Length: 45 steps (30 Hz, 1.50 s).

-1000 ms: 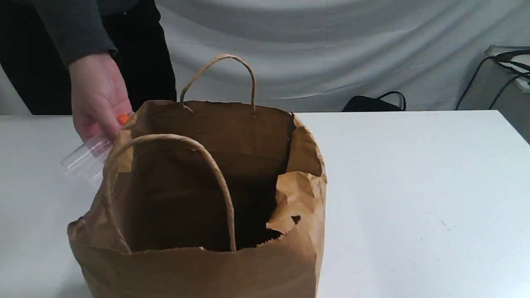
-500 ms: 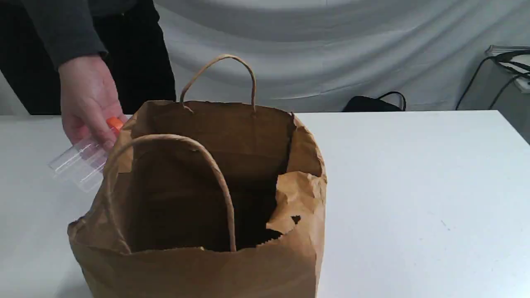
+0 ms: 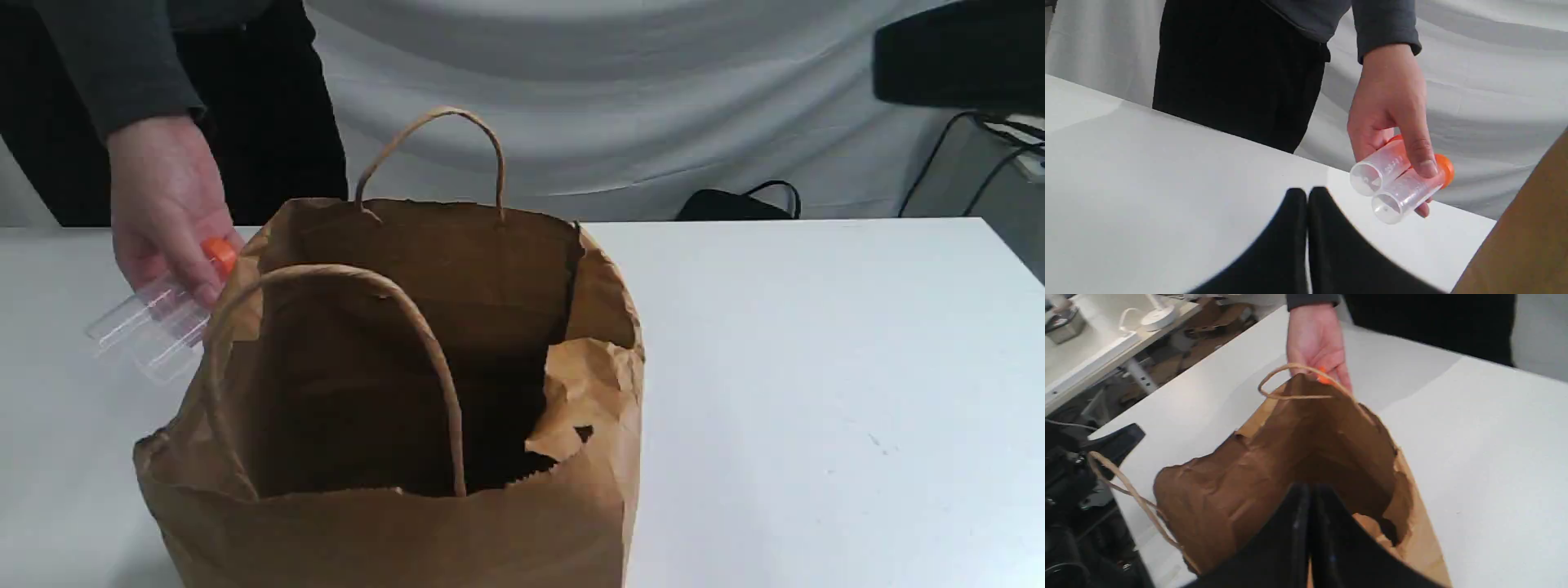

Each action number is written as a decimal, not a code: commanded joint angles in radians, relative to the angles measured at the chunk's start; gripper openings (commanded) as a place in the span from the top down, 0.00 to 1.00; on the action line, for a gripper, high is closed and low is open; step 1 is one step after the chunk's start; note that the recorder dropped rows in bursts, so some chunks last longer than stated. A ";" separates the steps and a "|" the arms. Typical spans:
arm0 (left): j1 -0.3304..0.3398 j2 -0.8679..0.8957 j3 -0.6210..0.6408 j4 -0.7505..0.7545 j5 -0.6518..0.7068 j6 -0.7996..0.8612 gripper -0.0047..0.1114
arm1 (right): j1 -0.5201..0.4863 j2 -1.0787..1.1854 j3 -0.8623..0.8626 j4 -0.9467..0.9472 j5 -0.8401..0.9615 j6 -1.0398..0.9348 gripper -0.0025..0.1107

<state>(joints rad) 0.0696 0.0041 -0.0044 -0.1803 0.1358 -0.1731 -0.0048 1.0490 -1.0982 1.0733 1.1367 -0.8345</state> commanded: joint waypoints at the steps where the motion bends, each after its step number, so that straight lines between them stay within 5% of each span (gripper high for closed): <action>1: 0.001 -0.004 0.004 0.003 -0.003 -0.011 0.96 | 0.016 0.051 -0.009 0.054 0.061 -0.036 0.98; 6: 0.001 -0.004 0.004 0.003 -0.003 -0.011 0.96 | 0.182 0.117 -0.009 0.052 0.069 -0.087 0.93; 14: 0.001 -0.004 0.004 0.003 -0.003 -0.011 0.96 | 0.464 0.169 -0.009 -0.096 -0.025 -0.129 0.56; 20: 0.001 -0.004 0.004 0.003 -0.003 -0.011 0.96 | 0.556 0.169 -0.009 -0.129 -0.187 -0.129 0.47; 36: 0.001 -0.004 0.004 0.003 -0.003 -0.011 0.96 | 0.684 0.288 -0.009 -0.150 -0.336 -0.131 0.50; 39: 0.001 -0.004 0.004 0.003 -0.003 -0.011 0.96 | 0.684 0.293 -0.009 -0.152 -0.334 -0.131 0.61; 44: 0.001 -0.004 0.004 0.003 -0.003 -0.011 0.96 | 0.684 0.293 -0.009 -0.152 -0.332 -0.131 0.98; 45: 0.001 -0.004 0.004 0.003 -0.003 -0.011 0.96 | 0.684 0.293 -0.009 -0.152 -0.332 -0.128 0.98</action>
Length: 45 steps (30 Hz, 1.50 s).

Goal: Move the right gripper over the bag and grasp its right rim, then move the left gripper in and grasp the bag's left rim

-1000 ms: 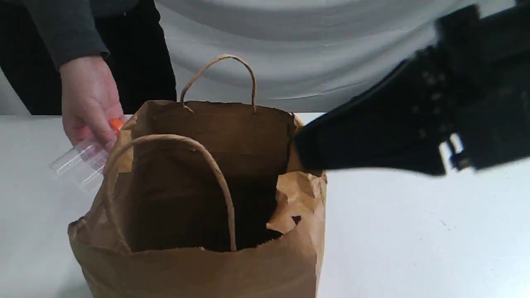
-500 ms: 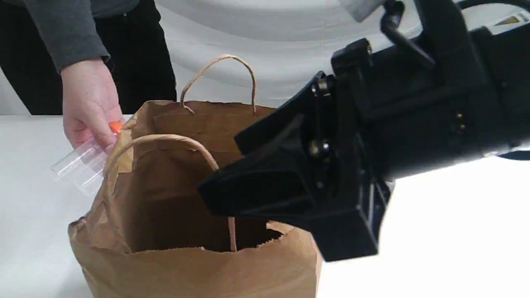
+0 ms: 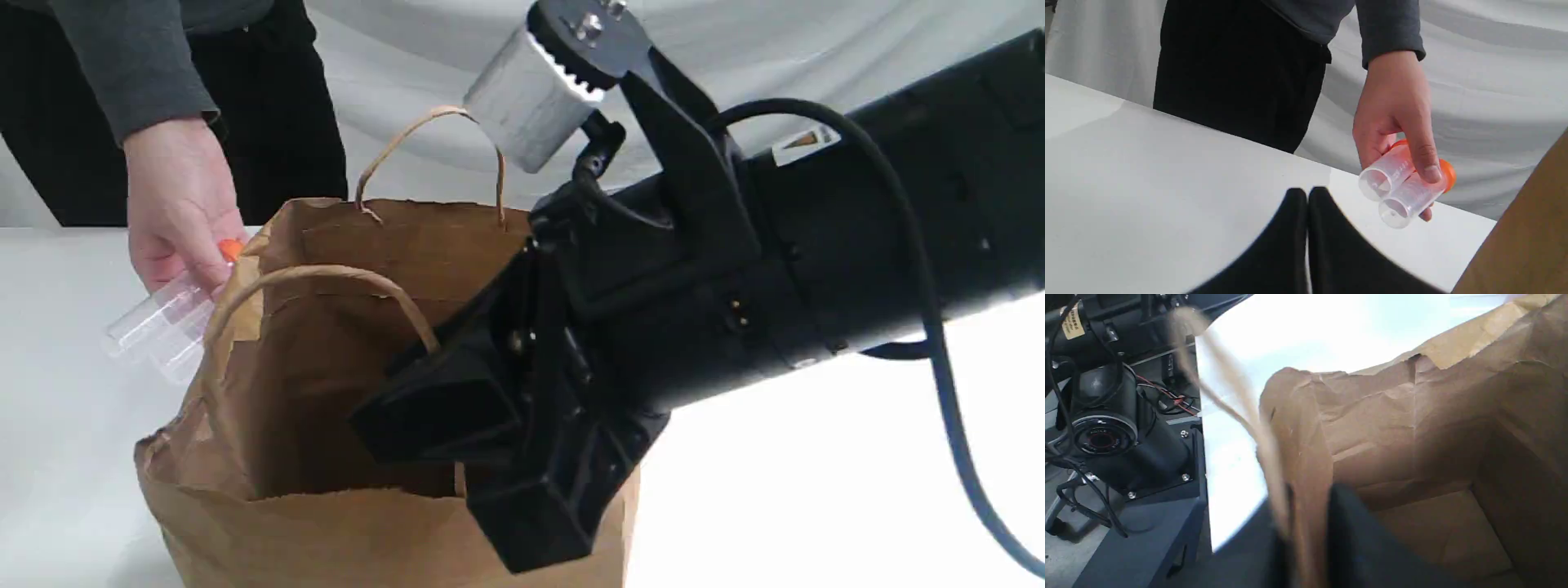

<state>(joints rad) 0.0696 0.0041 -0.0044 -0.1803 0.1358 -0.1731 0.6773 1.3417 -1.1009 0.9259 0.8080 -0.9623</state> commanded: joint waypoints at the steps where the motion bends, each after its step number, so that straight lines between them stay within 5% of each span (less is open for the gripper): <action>1: 0.001 -0.004 0.004 0.003 -0.004 -0.011 0.96 | 0.002 0.000 -0.006 -0.005 0.000 0.000 0.98; 10: 0.001 -0.004 -0.013 -0.161 0.030 -0.009 0.96 | 0.002 0.000 -0.006 -0.005 0.024 0.000 0.98; 17: 0.001 0.053 -0.294 -0.139 0.124 0.062 0.96 | 0.002 0.000 -0.006 -0.005 0.024 0.000 0.98; 24: 0.001 0.436 -0.596 -0.195 0.318 0.345 0.96 | 0.002 0.000 -0.006 -0.005 0.022 0.000 0.98; 33: 0.001 0.974 -1.016 -0.654 0.740 0.914 0.96 | 0.002 0.000 -0.006 -0.005 0.022 0.001 0.98; 40: 0.001 1.296 -1.268 -0.774 0.993 1.046 0.94 | 0.002 0.000 -0.006 -0.005 0.022 0.001 0.98; 45: 0.000 1.466 -1.405 -0.779 1.085 1.072 0.79 | 0.002 0.000 -0.006 -0.005 0.022 0.001 0.98</action>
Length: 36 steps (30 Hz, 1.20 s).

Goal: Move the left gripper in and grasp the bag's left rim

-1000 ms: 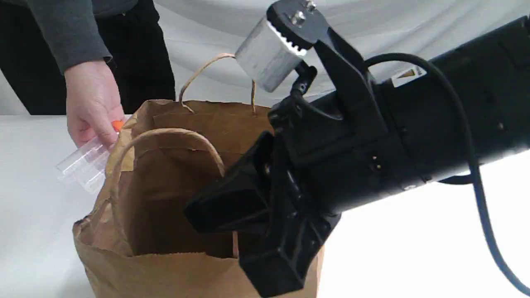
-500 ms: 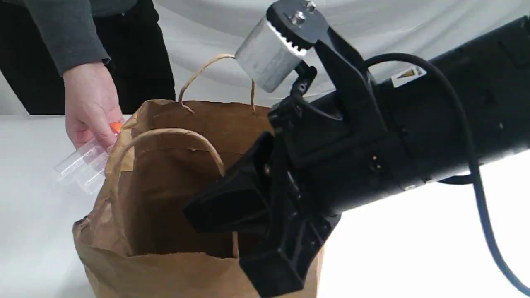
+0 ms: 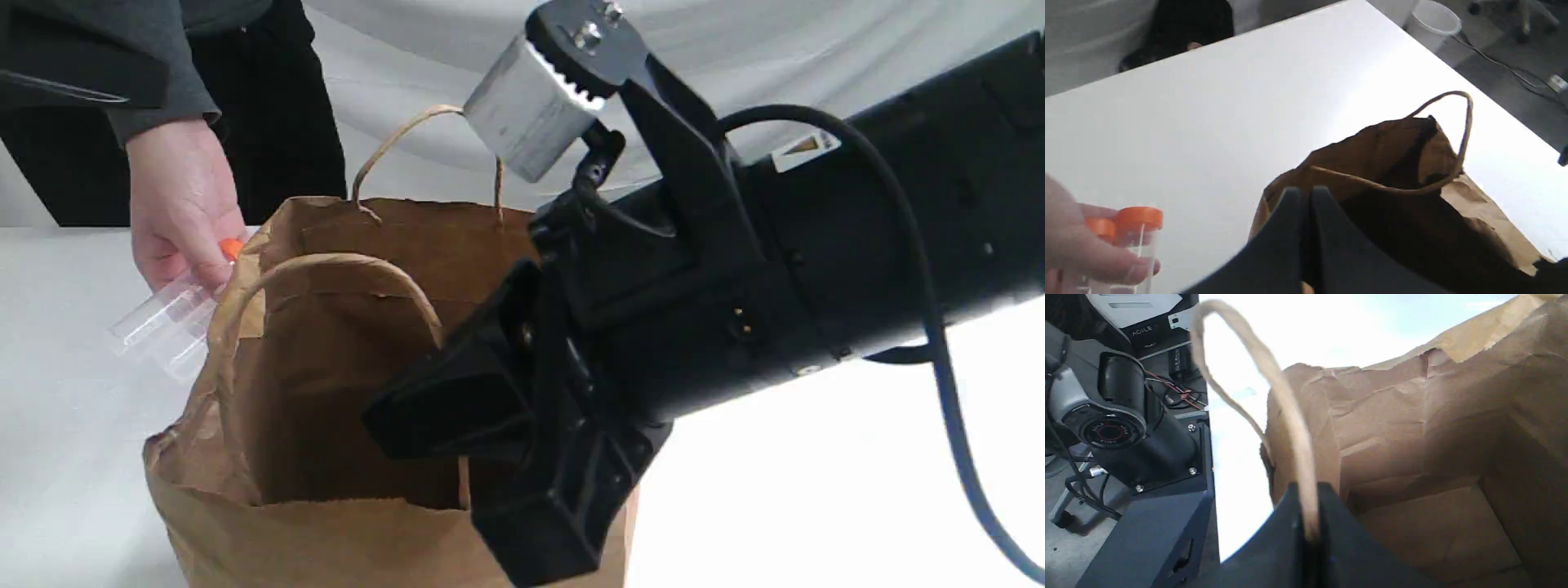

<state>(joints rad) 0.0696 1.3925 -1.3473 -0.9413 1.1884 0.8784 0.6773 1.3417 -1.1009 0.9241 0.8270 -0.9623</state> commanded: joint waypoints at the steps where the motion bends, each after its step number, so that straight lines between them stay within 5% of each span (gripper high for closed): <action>1: -0.003 0.096 -0.079 -0.018 0.033 0.021 0.75 | 0.002 0.000 -0.006 -0.003 0.003 0.001 0.98; 7: -0.095 0.187 -0.124 0.081 0.033 0.038 0.47 | 0.002 0.000 -0.006 -0.003 0.003 -0.001 0.98; 14: -0.230 0.215 -0.129 0.275 -0.109 0.034 0.46 | 0.002 0.000 -0.006 -0.003 0.003 -0.001 0.98; 36: -0.244 0.319 -0.129 0.237 -0.115 0.000 0.47 | 0.002 0.000 -0.006 -0.003 0.003 0.004 0.98</action>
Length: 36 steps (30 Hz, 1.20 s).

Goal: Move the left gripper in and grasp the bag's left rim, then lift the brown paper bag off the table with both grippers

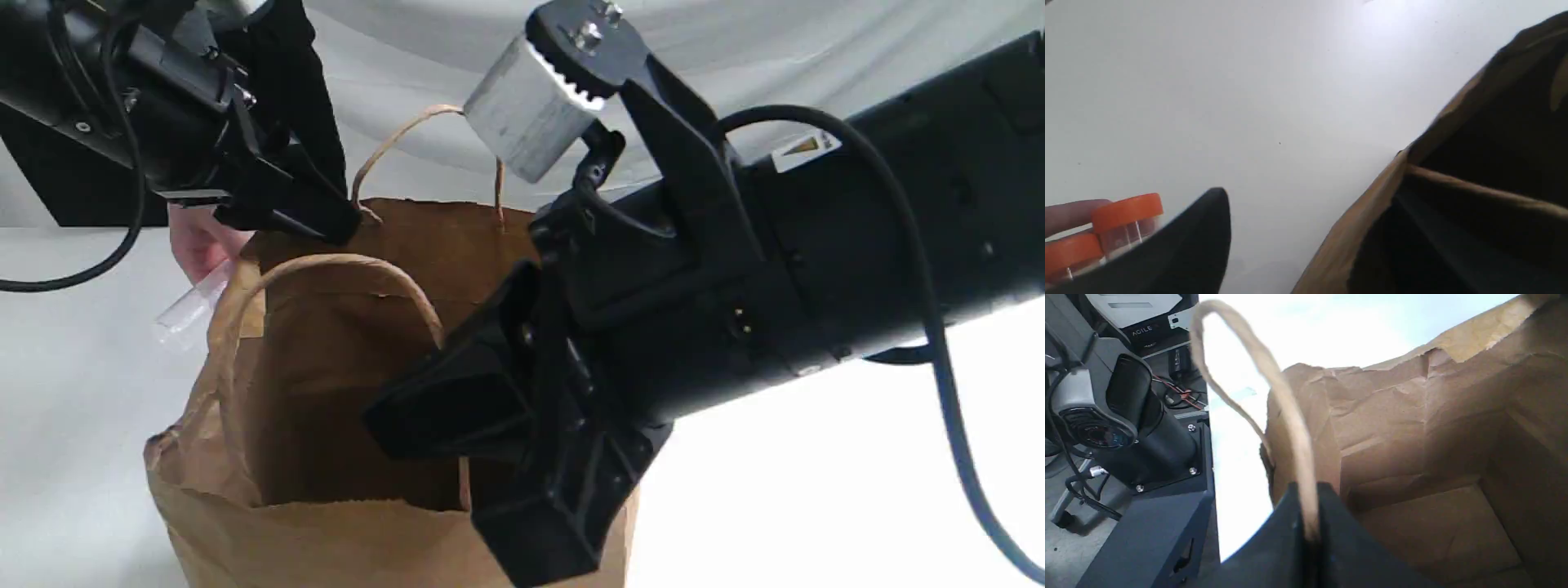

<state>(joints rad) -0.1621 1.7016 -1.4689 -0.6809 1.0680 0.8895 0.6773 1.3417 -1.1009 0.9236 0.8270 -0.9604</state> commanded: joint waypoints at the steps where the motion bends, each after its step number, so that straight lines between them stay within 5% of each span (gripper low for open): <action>1: -0.018 0.016 -0.007 -0.024 0.005 -0.007 0.47 | 0.002 0.000 -0.006 -0.002 0.003 0.000 0.98; 6: -0.047 0.040 -0.007 -0.023 -0.012 0.006 0.52 | 0.002 0.000 -0.006 -0.002 0.002 0.000 0.98; 12: -0.050 0.044 -0.007 -0.012 -0.033 0.004 0.96 | 0.002 0.000 -0.006 -0.002 0.003 0.002 0.98; 24: -0.050 0.045 -0.007 -0.007 -0.025 -0.075 0.96 | 0.000 0.000 -0.010 -0.002 0.009 0.060 0.98; 36: -0.050 0.080 -0.007 0.063 -0.051 -0.220 0.96 | 0.000 0.000 -0.320 -0.190 0.122 0.249 0.98</action>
<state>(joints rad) -0.2073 1.7668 -1.4705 -0.6215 1.0305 0.6973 0.6773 1.3441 -1.3783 0.7752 0.9343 -0.7620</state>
